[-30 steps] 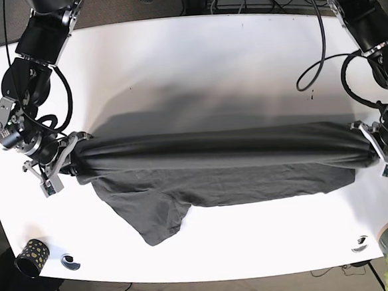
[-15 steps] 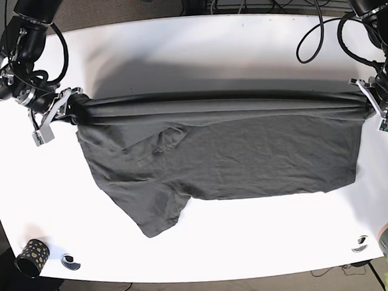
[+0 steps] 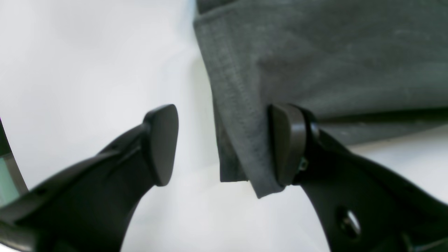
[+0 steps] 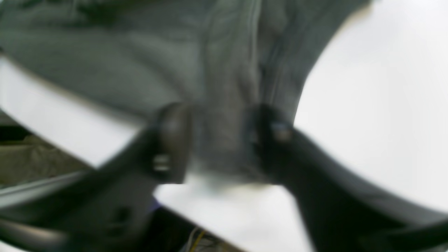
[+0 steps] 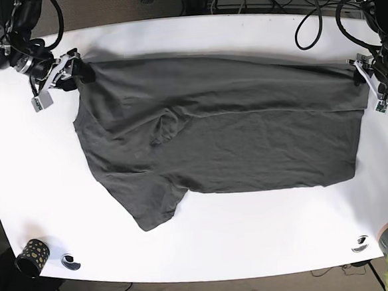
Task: Fold the T-shirt properly
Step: 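Swing the shirt down and lay it flat, holding both corners, then release the corners and shift both grippers along the shirt edge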
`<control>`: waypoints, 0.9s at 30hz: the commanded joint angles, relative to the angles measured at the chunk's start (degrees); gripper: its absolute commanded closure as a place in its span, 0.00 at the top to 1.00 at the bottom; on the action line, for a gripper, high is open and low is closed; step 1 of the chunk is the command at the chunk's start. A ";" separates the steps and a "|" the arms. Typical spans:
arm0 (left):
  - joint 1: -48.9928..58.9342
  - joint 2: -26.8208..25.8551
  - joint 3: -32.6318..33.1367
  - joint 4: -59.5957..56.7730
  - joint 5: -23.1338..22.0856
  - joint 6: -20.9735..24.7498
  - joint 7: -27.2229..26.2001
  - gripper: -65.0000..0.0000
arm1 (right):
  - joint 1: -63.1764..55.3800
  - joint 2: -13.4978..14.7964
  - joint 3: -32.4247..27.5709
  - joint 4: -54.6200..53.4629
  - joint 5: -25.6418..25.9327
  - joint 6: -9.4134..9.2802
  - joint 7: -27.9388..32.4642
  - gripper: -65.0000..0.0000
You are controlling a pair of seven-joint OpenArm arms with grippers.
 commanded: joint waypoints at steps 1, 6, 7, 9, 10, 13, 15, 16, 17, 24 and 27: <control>0.08 -1.45 -1.09 1.55 -0.17 0.36 -0.80 0.58 | -1.24 1.29 0.44 3.61 3.80 0.03 1.03 0.71; 0.96 -1.45 -5.22 5.42 -4.92 0.36 -0.27 0.58 | -1.86 1.37 0.44 6.42 5.21 0.03 1.03 0.76; 0.96 -1.45 -5.66 6.21 -6.67 0.36 0.43 0.58 | -1.77 1.37 0.44 6.33 5.12 0.03 1.03 0.76; 0.52 -1.45 -6.89 7.71 -10.63 0.36 2.63 0.58 | -0.80 1.37 0.26 6.07 4.51 0.03 1.12 0.76; 0.43 -1.45 -7.59 8.32 -12.56 0.36 3.59 0.58 | -0.19 1.11 0.18 6.07 3.36 0.03 1.12 0.76; -1.15 -1.27 -8.30 10.26 -16.87 0.36 4.30 0.58 | 1.48 0.14 -0.88 6.07 -0.24 0.03 1.12 0.76; -1.86 -1.27 -6.80 11.05 -18.01 0.36 4.30 0.58 | 2.89 -0.82 -3.69 6.25 -2.79 0.03 1.12 0.76; -1.94 -1.27 -5.83 11.14 -18.28 0.36 4.30 0.58 | 3.33 -0.91 -4.75 6.25 -3.93 0.03 1.12 0.76; -1.94 -1.27 -5.04 11.14 -18.28 0.36 4.30 0.58 | 3.59 -1.09 -5.54 6.25 -4.81 0.03 1.12 0.76; -1.94 0.13 0.85 8.32 -16.43 0.36 4.21 0.57 | 3.59 -3.90 -7.39 6.16 -10.35 0.03 1.30 0.76; -1.94 0.31 1.29 4.28 -12.83 0.36 4.12 0.57 | 3.59 -5.57 -7.47 6.16 -14.04 0.03 1.30 0.76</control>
